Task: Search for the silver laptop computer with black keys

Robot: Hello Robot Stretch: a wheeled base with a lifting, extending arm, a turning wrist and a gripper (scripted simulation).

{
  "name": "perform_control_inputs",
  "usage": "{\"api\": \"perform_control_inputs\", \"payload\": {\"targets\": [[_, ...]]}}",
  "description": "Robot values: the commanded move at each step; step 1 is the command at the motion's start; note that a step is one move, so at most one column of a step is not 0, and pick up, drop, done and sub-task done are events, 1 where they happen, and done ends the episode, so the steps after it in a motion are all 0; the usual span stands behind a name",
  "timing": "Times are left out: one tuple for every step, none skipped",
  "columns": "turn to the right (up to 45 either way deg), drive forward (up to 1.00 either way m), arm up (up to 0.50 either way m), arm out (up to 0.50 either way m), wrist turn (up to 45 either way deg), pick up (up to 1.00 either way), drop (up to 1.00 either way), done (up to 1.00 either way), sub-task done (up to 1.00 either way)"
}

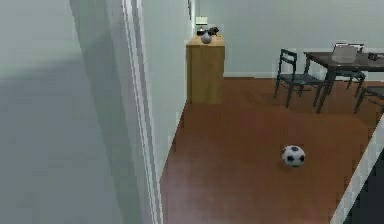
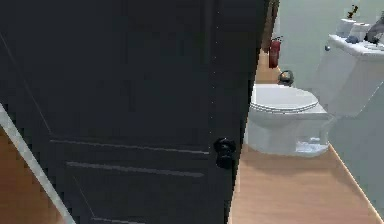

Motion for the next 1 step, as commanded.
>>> {"api": "perform_control_inputs", "payload": {"targets": [[27.0,0.00,0.00,0.00,0.0,0.00,0.00,0.00,0.00]]}}
